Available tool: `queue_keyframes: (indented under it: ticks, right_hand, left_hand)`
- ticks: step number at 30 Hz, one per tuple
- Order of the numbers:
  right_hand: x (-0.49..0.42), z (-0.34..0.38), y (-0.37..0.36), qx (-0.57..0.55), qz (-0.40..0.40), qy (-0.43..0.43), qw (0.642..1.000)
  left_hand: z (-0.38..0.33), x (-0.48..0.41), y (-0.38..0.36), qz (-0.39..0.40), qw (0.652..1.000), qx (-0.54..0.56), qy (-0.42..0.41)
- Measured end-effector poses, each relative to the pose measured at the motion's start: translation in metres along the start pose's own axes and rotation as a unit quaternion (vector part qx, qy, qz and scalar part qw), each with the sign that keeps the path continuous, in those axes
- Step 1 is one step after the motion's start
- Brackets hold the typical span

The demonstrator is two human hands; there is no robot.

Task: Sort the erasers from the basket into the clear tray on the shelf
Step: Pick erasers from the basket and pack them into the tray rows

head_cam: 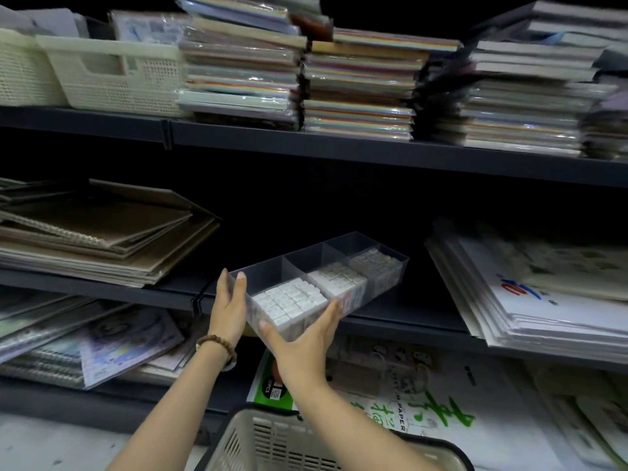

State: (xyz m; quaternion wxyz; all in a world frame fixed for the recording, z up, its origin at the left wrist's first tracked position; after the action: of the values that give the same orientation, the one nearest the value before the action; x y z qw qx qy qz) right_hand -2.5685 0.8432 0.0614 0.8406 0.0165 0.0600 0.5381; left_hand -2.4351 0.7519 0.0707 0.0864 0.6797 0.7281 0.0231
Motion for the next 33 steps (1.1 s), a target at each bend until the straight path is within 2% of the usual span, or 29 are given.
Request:
queue_keyframes:
  ticks: [6, 10, 14, 16, 20, 24, 27, 29, 33]
  right_hand:
    - [0.001, -0.010, 0.020, -0.001, 0.014, 0.009, 1.000]
    - [0.002, -0.022, 0.064, 0.008, 0.067, 0.004, 0.998]
    - [-0.006, -0.026, 0.115, 0.001, 0.089, -0.008, 0.996]
    - [-0.009, -0.027, 0.140, -0.021, 0.062, -0.028, 0.997]
    - [-0.007, -0.035, 0.178, -0.084, -0.062, -0.061, 0.993]
    - [0.004, -0.036, 0.152, -0.113, -0.069, -0.078, 0.988]
    - [-0.001, -0.031, 0.141, -0.113, -0.108, -0.074, 0.985]
    - [-0.007, -0.028, 0.144, -0.118, -0.129, -0.078, 0.982]
    - [-0.009, -0.033, 0.150, -0.105, -0.098, -0.093, 0.985]
  left_hand:
    - [0.007, -0.008, 0.014, -0.031, 0.999, -0.014, -0.016]
    - [0.011, -0.003, 0.012, 0.037, 0.993, -0.105, -0.049]
    - [0.015, 0.028, -0.016, 0.095, 0.995, -0.036, -0.009]
    - [0.012, 0.046, -0.041, 0.140, 0.990, -0.019, 0.002]
    - [0.005, 0.074, -0.088, 0.199, 0.979, 0.030, 0.015]
    - [0.000, 0.094, -0.129, 0.231, 0.972, 0.053, 0.011]
    - [0.002, 0.100, -0.150, 0.268, 0.960, 0.063, 0.044]
    - [0.002, 0.096, -0.151, 0.260, 0.963, 0.051, 0.039]
    - [-0.004, 0.066, -0.118, 0.162, 0.987, -0.001, -0.010]
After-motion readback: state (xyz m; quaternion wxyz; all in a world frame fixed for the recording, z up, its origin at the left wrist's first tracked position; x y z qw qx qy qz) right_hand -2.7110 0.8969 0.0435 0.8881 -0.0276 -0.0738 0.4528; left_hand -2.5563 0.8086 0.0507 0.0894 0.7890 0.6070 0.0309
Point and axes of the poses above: each hand's wrist, its own x-axis away from the middle knuckle, its own y-axis out of the back of the hand, z = x × y, the point moved 9 cm from there along -x, towards the middle knuckle, and after that the axes turned 3 degrees about -x, right-handed, at the moved point
